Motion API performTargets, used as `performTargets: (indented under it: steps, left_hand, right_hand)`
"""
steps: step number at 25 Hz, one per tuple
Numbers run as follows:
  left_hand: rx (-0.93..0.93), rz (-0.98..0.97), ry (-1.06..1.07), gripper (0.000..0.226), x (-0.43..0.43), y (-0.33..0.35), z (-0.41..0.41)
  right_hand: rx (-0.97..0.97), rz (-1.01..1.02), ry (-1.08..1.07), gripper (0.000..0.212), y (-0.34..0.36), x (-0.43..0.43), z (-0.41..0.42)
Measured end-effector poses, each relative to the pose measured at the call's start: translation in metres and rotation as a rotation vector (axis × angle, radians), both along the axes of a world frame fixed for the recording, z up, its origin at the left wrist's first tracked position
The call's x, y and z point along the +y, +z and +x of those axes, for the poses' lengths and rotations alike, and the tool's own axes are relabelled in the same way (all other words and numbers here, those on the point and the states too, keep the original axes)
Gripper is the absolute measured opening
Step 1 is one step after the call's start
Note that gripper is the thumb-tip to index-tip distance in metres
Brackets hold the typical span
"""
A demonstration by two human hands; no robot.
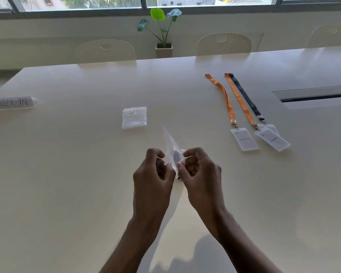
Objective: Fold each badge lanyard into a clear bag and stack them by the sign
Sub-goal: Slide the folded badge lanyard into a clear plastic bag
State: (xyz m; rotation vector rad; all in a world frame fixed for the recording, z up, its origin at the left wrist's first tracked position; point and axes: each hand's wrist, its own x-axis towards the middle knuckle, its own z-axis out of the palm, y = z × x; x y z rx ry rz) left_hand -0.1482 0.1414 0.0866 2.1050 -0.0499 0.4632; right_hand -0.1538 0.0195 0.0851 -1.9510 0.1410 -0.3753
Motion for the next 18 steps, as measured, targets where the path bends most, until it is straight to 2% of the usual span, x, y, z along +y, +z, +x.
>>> performTargets:
  steps: [7, 10, 12, 15, 18]
  left_hand:
    - [0.02, 0.208, 0.03, 0.024, 0.009, -0.008, 0.007]
    - [0.007, 0.161, 0.024, 0.018, 0.011, -0.011, 0.011]
    - [-0.005, 0.132, 0.049, 0.016, 0.019, -0.009, 0.018]
    - [-0.029, 0.16, 0.117, 0.017, 0.035, -0.005, 0.033]
    - [-0.025, 0.237, 0.174, 0.025, 0.045, -0.003, 0.048]
  right_hand:
    - [0.066, -0.145, -0.016, 0.029, -0.015, -0.009, 0.011]
    - [0.111, -0.11, 0.063, 0.035, -0.016, -0.013, 0.016]
    - [0.121, -0.102, 0.047, 0.031, -0.016, -0.022, 0.02]
    - [0.158, -0.26, -0.091, 0.03, -0.026, -0.035, 0.024]
    - [0.202, -0.466, -0.127, 0.049, -0.048, -0.03, 0.03]
